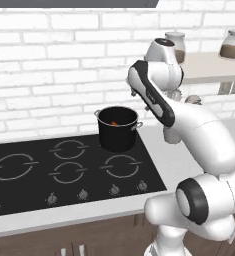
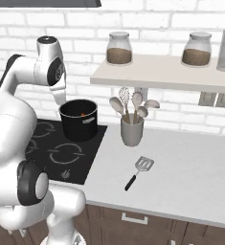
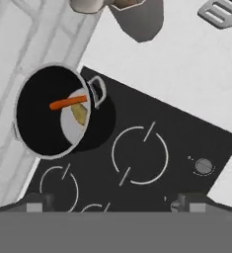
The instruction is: Put the carrot and potato in the pot. Retrieve the spatula and lightly stir the vegetables in the pot.
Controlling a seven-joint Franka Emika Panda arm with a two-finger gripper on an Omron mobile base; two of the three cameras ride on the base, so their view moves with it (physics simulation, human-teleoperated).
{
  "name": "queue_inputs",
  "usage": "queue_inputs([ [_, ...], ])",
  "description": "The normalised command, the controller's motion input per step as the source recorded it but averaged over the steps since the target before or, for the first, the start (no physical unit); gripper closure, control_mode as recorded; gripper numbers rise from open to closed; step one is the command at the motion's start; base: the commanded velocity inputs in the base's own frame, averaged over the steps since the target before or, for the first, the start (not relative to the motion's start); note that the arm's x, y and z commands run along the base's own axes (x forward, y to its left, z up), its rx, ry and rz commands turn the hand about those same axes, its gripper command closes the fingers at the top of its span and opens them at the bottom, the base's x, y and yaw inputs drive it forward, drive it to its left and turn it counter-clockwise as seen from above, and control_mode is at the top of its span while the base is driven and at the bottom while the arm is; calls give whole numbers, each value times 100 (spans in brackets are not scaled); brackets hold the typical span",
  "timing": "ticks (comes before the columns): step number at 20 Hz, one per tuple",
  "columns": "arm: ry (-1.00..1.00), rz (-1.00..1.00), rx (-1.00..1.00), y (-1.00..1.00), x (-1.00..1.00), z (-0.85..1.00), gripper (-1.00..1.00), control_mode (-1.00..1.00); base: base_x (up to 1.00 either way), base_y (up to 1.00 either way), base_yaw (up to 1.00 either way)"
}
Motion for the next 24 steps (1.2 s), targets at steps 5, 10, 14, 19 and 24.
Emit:
queue_inputs([
  [5,16,-65,24,-54,-34,-37,-100,-100,0,0,0],
  [10,6,-71,20,-42,-29,-49,-100,-100,0,0,0],
  [14,1,-70,16,-39,-47,-47,-100,-100,0,0,0],
  [19,1,-72,13,-36,-30,-33,-100,-100,0,0,0],
  [24,4,-68,7,-44,0,-28,-100,-100,0,0,0],
])
